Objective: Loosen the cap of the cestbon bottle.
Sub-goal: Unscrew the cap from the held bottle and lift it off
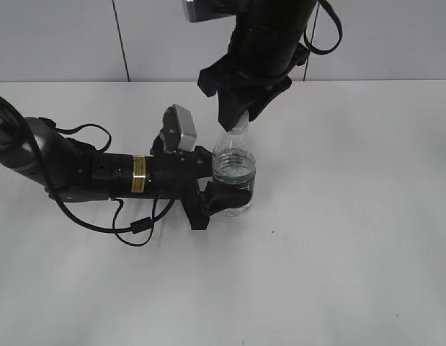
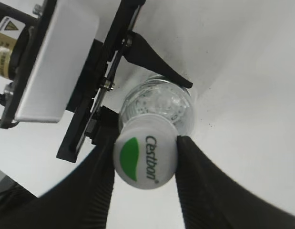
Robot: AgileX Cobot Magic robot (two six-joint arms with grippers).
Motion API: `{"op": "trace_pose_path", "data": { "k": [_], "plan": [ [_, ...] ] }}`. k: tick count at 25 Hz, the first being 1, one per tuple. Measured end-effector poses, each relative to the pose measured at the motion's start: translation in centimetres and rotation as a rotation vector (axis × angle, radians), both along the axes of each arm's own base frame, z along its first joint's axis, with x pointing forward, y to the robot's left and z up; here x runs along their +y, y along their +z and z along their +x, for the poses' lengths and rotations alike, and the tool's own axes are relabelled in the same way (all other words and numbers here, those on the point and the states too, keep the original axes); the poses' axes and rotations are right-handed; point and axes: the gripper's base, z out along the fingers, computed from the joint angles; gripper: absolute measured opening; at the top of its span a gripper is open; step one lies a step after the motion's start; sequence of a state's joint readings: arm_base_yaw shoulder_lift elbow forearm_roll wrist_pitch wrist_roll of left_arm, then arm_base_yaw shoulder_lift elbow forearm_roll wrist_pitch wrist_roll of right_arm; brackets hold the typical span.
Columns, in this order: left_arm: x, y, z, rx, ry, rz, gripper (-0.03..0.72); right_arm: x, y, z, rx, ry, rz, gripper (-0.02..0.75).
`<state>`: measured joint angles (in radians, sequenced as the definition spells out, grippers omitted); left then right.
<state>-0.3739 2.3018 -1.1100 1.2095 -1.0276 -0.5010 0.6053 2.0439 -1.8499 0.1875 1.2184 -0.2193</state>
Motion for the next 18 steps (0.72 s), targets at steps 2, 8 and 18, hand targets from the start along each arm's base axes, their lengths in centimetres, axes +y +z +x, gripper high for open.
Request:
{"op": "trace_pose_path", "data": {
  "k": [2, 8, 18],
  "plan": [
    [0.00, 0.00, 0.00, 0.000, 0.000, 0.000, 0.415, 0.01, 0.00, 0.00, -0.028, 0.095, -0.009, 0.301],
    [0.00, 0.00, -0.01, 0.000, -0.001, 0.000, 0.415, 0.02, 0.13, 0.01, -0.225, 0.741, -0.077, 0.301],
    [0.00, 0.00, -0.01, 0.000, -0.001, 0.000, 0.415, 0.02, 0.33, 0.07, -0.448, 1.451, -0.160, 0.298]
  ]
}}
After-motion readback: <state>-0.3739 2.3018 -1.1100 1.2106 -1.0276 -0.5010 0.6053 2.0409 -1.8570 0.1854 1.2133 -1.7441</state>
